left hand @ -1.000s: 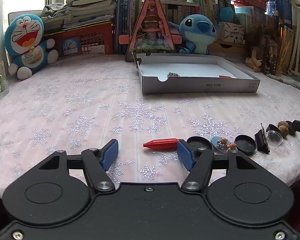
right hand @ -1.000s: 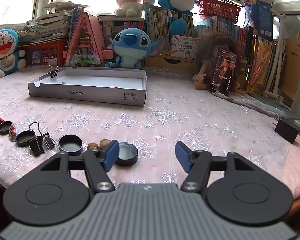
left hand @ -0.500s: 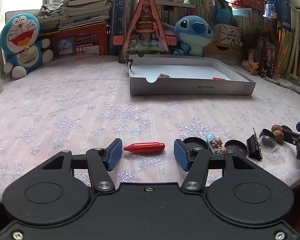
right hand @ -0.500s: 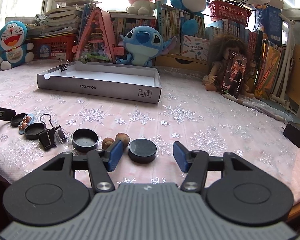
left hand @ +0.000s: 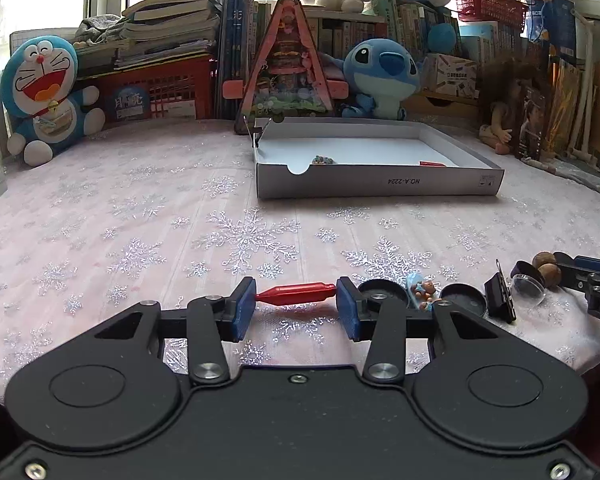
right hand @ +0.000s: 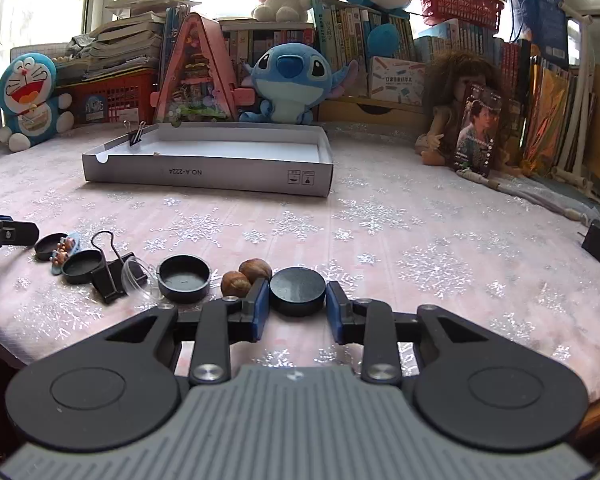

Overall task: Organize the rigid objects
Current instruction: 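Grasp another red crayon with the left tool while the right tool grasps a black round lid, then carry the red crayon in the left tool and black lid in the right tool into the tray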

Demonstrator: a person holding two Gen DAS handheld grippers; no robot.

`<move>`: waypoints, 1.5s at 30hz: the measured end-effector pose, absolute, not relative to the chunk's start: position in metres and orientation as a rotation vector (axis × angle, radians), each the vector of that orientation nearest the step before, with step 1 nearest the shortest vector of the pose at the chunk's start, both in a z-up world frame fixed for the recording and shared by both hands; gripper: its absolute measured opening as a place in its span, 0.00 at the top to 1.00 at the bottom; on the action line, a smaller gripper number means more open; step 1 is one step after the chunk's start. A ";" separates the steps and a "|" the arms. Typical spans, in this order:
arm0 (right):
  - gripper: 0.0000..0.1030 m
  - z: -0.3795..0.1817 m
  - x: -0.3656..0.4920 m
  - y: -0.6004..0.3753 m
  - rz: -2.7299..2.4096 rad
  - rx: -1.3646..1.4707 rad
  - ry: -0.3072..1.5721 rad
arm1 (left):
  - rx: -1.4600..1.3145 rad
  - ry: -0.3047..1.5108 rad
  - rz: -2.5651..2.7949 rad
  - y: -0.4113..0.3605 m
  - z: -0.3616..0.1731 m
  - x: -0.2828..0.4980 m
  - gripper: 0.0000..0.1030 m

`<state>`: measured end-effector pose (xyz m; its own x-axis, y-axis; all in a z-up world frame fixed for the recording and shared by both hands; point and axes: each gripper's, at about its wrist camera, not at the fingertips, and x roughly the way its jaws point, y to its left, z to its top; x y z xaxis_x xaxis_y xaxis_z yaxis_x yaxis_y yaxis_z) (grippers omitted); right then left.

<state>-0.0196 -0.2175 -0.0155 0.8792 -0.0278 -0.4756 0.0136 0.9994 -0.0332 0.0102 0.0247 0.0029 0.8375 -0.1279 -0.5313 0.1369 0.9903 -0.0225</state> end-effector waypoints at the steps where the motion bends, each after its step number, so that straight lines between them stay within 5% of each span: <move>1: 0.65 -0.015 -0.019 -0.218 -0.025 -0.029 0.495 | 0.017 0.559 -0.142 0.024 0.004 0.011 0.60; 34: 0.65 0.051 0.071 -0.224 0.012 0.021 0.489 | 0.035 0.533 -0.216 0.002 0.093 0.116 0.60; 45: 0.65 0.062 0.139 -0.237 0.074 0.140 0.590 | -0.049 0.646 -0.218 -0.004 0.095 0.192 0.60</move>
